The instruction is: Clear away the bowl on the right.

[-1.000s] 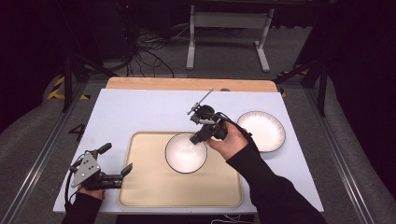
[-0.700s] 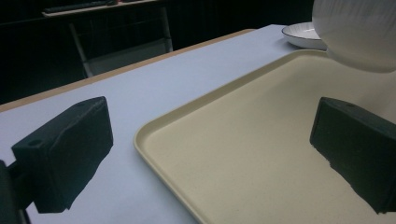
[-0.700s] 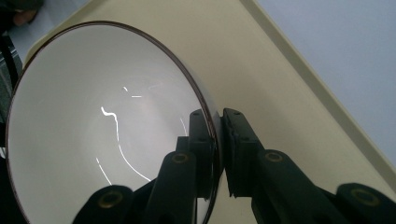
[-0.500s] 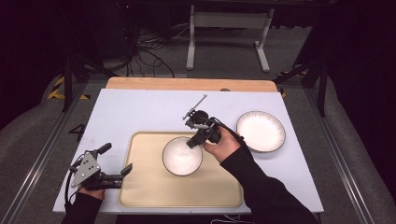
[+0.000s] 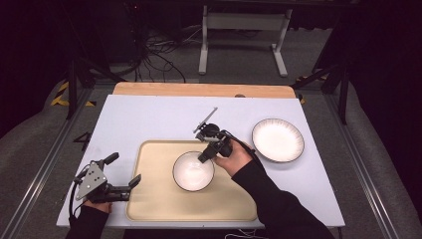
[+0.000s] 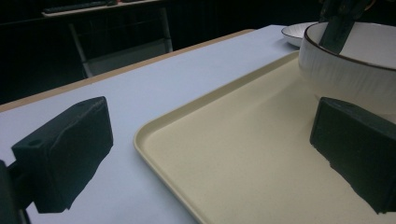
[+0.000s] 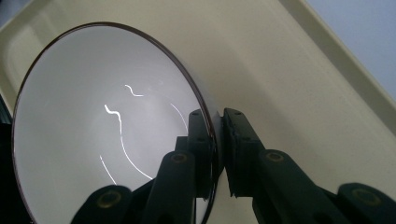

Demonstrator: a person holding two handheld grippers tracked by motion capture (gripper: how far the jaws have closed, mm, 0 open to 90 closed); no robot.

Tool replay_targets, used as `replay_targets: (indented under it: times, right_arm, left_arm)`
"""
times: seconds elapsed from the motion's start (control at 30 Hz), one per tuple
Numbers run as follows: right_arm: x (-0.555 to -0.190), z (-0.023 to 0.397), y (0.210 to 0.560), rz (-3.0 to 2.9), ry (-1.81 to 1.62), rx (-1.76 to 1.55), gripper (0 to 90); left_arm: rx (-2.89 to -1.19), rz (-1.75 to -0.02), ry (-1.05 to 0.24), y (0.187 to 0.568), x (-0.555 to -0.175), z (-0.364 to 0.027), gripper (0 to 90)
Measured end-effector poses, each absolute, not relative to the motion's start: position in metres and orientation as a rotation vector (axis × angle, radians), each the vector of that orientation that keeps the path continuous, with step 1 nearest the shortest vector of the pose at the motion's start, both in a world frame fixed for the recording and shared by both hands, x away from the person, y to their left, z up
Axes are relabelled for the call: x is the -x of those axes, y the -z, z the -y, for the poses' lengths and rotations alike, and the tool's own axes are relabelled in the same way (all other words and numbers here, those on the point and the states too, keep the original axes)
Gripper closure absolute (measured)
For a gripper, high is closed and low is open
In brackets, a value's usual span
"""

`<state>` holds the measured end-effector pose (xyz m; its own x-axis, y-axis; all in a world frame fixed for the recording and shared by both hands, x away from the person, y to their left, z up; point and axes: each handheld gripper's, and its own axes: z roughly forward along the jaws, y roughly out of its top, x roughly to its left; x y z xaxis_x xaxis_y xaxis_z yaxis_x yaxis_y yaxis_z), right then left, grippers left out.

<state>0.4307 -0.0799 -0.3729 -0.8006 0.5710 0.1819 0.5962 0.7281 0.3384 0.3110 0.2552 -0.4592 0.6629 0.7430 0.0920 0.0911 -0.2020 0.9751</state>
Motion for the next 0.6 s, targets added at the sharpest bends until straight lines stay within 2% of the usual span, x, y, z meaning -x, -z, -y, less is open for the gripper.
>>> replay_targets:
  times: [0.6]
  right_arm:
    - [-0.437,0.078,0.391,2.826,0.549,0.99,81.7]
  left_arm:
    - [-1.698,-0.681,-0.686,0.459,-0.311,-0.255,0.2]
